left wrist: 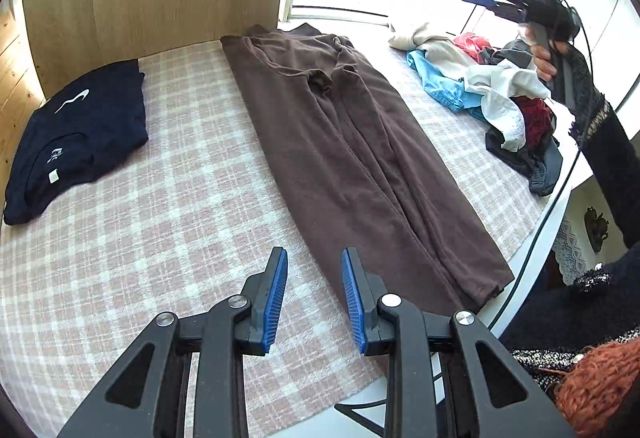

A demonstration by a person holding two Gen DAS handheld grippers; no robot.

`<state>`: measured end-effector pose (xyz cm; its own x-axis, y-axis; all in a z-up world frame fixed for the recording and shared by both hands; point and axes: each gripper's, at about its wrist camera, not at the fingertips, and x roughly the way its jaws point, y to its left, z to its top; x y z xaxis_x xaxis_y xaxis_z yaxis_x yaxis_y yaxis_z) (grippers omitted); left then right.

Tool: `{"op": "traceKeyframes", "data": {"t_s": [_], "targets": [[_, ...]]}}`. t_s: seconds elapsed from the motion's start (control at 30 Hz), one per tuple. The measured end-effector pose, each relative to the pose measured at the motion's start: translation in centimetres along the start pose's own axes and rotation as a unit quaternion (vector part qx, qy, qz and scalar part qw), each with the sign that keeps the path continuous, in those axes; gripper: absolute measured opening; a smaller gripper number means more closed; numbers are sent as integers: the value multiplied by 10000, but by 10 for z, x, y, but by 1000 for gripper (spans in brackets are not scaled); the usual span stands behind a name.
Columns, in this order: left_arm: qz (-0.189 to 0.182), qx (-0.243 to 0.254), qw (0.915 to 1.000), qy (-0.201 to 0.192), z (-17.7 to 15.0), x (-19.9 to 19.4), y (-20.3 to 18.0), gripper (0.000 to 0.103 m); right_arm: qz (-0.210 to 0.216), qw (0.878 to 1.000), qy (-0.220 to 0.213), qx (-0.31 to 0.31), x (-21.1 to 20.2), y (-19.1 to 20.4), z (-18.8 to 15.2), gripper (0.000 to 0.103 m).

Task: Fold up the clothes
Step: 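Grasp the brown garment hem with both grippers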

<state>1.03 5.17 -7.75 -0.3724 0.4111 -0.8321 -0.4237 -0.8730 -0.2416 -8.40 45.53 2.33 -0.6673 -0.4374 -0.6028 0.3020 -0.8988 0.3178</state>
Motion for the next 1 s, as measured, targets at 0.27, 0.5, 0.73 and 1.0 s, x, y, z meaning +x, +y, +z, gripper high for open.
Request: {"op": "traceKeyframes", "data": {"t_s": [0.27,0.5,0.73,1.0], "targets": [[-1091,955,9882,488,-30,23,-38,29,178,9894,1426,200,38,102,-193,32],[-1534,1729,9706,667,-52,58,-94,29,-377,9771,2058,-389,85,148,-264,28],[-1380,2081,9654,757,-78,67,-115,30,-143,9864,1636,-40,35,139,-257,28],[-1079,470,9883,967,-72,50,-53,34,-1124,9776,1524,923,20,69,-257,29]]}}
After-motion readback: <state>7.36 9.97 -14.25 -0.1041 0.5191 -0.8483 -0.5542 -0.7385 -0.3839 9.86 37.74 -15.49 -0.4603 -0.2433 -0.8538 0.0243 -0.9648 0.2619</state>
